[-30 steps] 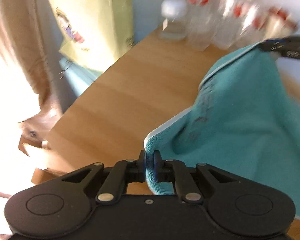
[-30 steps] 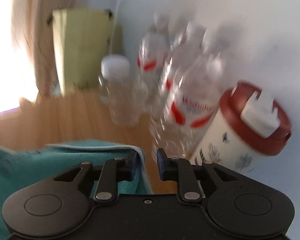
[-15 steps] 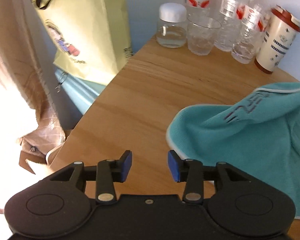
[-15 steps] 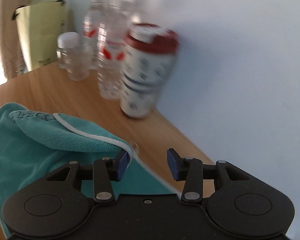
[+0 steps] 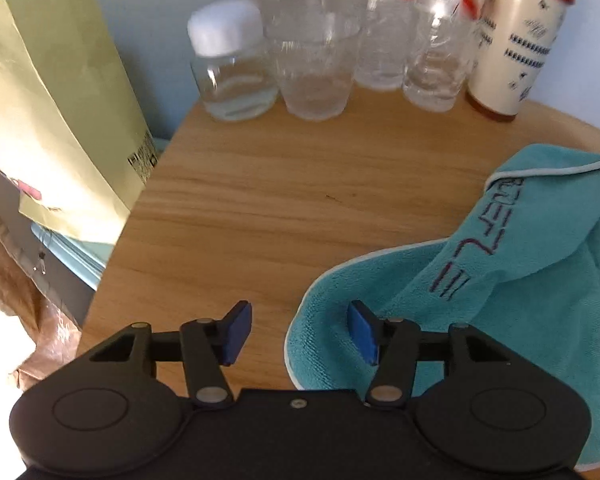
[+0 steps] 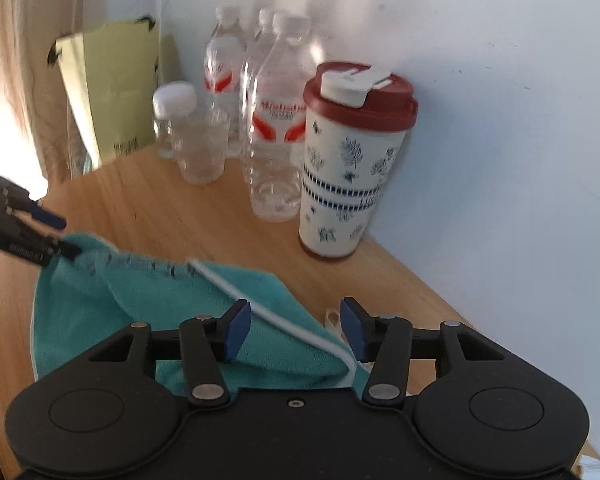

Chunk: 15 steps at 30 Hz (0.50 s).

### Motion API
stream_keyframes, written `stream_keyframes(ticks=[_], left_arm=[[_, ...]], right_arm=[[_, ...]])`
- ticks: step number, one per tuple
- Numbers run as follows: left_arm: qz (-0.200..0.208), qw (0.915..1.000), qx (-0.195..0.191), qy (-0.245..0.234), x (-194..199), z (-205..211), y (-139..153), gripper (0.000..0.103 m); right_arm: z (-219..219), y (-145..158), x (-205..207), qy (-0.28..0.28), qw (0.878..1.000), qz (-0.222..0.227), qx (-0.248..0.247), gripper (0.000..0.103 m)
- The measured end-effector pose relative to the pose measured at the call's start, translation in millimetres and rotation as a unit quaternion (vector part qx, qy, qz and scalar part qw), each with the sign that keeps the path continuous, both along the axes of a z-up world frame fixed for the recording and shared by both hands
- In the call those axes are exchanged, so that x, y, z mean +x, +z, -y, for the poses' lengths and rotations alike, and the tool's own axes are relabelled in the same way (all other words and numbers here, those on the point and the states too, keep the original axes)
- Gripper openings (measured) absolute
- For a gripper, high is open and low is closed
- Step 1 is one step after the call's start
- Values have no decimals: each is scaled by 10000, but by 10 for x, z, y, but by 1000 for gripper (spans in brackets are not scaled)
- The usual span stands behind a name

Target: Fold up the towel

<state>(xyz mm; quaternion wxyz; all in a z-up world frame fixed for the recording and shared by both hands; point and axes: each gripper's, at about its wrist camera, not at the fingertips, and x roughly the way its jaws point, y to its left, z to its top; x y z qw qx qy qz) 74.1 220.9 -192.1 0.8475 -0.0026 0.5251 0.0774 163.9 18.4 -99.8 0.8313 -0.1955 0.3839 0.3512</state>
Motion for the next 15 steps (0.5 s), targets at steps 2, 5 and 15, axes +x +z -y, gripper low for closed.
stream_keyframes(ticks=[2,5,15], left_arm=[[28,9999,18,-98,7,-9,-18,54],[52,9998,-35,-192,48,-41,-46,53],[-39,9986,-36,-533,129,52,-46,13]], right_arm=[[136,13,-20,-226,9997,-21,-98,55],[579,-27,-60,-1047,9939,-113,-328,55],[1994,-623,-246,-3369,9276,-788,-1408,52]])
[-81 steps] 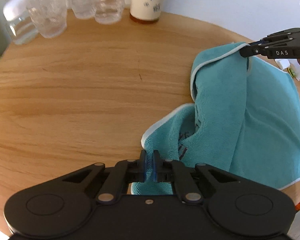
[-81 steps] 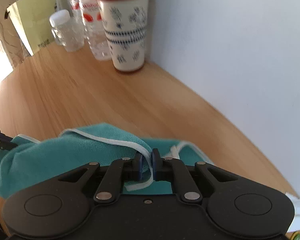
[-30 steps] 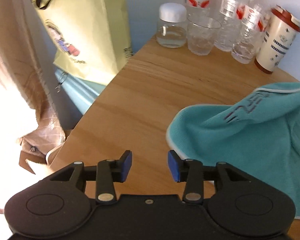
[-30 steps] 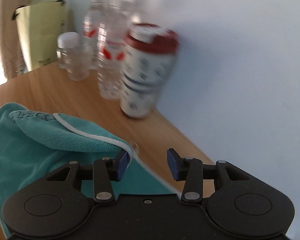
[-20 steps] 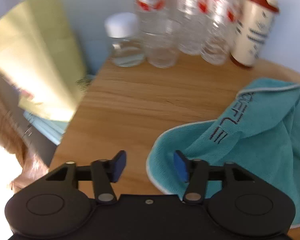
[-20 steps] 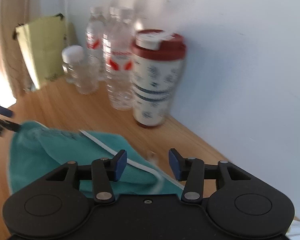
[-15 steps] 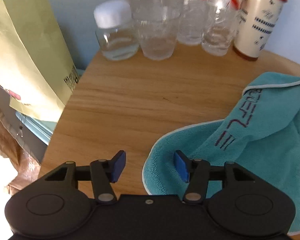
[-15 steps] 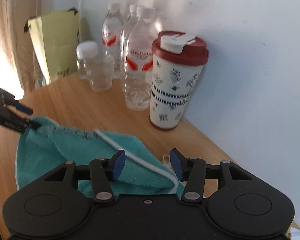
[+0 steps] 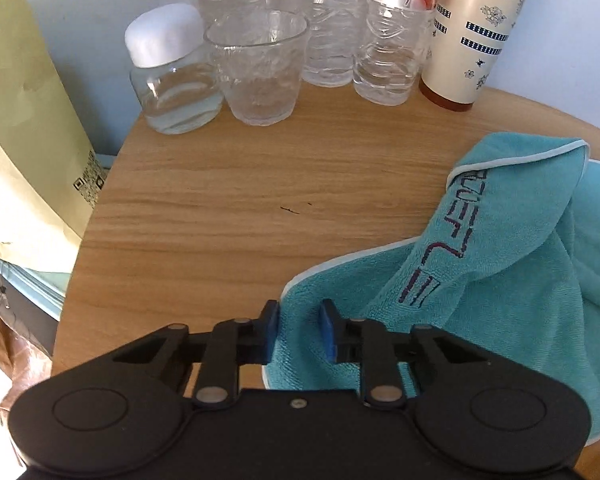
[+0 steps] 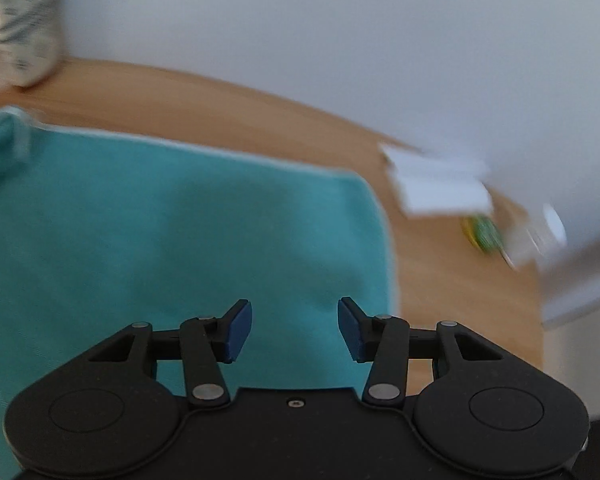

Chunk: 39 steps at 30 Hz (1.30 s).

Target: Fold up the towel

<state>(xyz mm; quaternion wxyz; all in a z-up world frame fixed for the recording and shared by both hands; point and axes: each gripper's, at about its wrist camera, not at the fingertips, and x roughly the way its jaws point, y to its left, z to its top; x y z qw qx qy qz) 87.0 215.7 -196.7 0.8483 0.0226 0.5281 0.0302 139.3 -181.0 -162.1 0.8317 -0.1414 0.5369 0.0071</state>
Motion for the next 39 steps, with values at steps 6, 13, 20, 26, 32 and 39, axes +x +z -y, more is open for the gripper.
stream_keyframes(ticks=[6,13,20,26,32,39], left_arm=[[-153,9989,374,222,-62,59,-2,10],[-341,9965,510,560,-273,50,13,10],[-406,9945,446,861,-490,57,34,10],[-286,9923,105,1199,-644,39,53,10],[-40,9912,-269,1298,-706,12,101,10],[180,9896,-681,1255,-728,-73,165,10]], right_arm=[[250,-66,-198,-275,9995,54,-136,51],[496,-54,-471,-582,9955,61,-742,51],[653,-5,-603,-846,9915,-53,-987,51],[607,100,-506,-760,9934,-44,-856,42],[-279,698,-146,877,9937,624,321,45],[-2207,944,242,3497,9274,604,1182,51]])
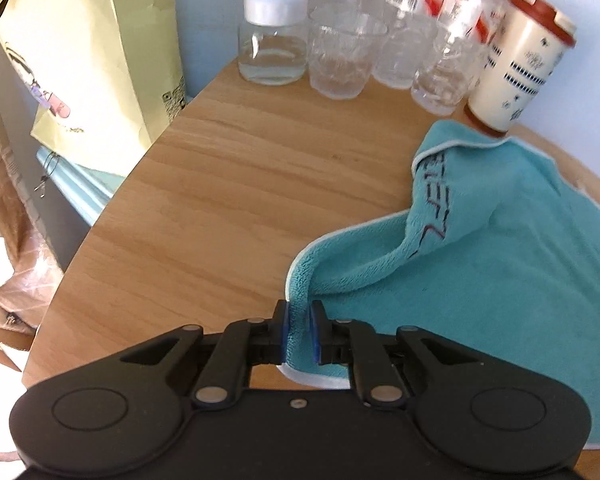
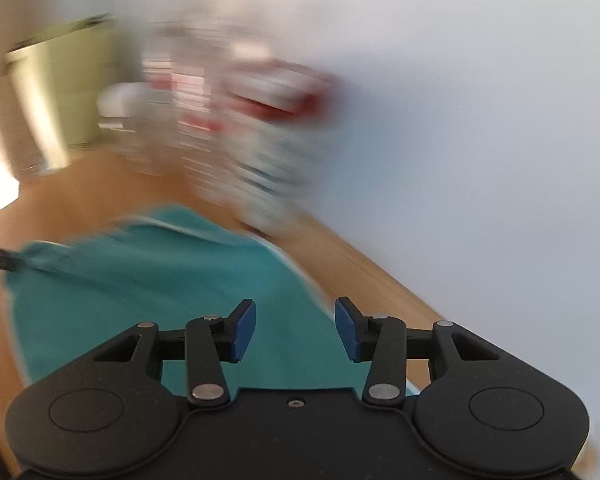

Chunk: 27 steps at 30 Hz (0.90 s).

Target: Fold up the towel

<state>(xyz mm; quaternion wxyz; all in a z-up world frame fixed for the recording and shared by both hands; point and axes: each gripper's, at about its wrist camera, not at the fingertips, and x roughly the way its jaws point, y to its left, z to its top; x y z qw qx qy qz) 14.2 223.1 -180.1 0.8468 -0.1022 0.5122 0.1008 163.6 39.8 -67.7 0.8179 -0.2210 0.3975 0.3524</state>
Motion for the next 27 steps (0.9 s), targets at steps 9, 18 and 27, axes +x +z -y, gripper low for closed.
stream_keyframes(ticks=[9,18,27], left_arm=[[137,9976,-495,-467,-18,-95,33,10],[117,9945,-618,-834,-6,-206,7,10],[31,9912,-700,-1119,44,-326,-13,10]], right_arm=[[-1864,-567,-159,2430,9617,386,-1209,40],[-2065,-747,-38,2805,9425,-57,-1818,36],[-2062,-983,35,2781,9373,-275,-2081,15]])
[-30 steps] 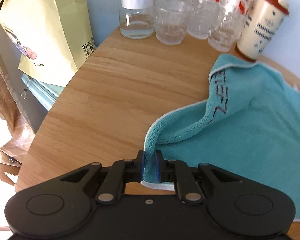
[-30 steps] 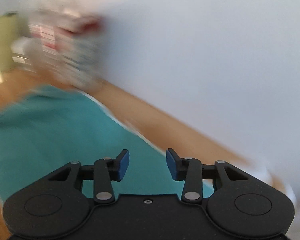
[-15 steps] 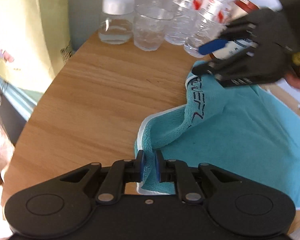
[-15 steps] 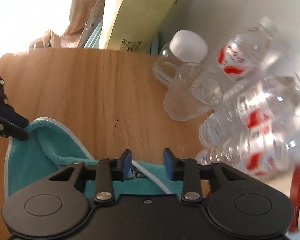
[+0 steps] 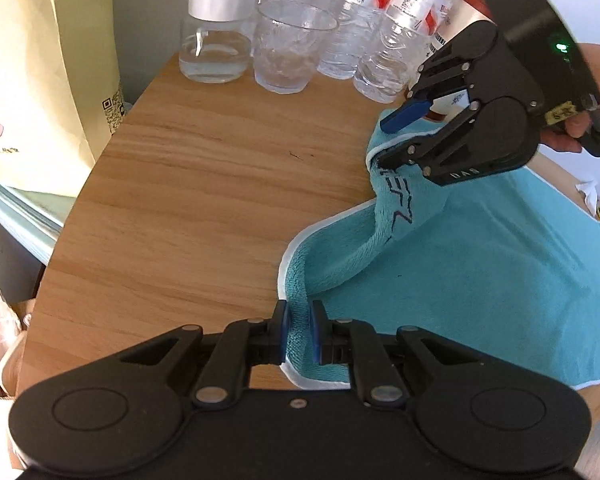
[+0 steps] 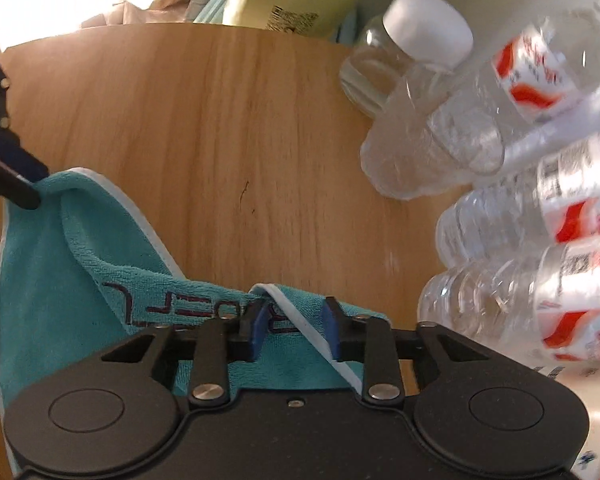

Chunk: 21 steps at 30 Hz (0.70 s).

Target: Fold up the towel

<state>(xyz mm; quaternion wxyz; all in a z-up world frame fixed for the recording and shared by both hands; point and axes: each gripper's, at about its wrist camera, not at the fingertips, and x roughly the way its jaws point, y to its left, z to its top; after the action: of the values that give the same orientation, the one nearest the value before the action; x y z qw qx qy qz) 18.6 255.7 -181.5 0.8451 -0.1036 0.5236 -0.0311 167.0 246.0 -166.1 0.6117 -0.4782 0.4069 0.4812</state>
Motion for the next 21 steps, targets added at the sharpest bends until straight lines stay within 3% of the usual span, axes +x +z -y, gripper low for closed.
stream_keyframes(ticks=[1,6,10,16,18,20,21], left_arm=[[2,10000,-14,-21,6,-3,4,10],[45,10000,-54,-71,2,-3,29,10],[195,9997,43,168,16,-42,104,6],[488,9983,123,288,-64,63,363,6],[557,9978,235,257,-125,194,452,6],[600,9972,404,174,-197,371,538,6],[609,9972,412,154,-208,423,563,6]], right_arm=[[7,-2,40,-122,9998,-140,48,2],[46,70,111,-394,9990,-135,168,2],[178,321,135,-725,9949,-89,698,2],[712,772,171,-1379,9747,110,1758,2],[1009,903,171,-1632,9635,104,2121,2],[1502,992,167,-2143,9441,-44,2505,2],[1546,989,170,-2204,9422,-70,2523,2]])
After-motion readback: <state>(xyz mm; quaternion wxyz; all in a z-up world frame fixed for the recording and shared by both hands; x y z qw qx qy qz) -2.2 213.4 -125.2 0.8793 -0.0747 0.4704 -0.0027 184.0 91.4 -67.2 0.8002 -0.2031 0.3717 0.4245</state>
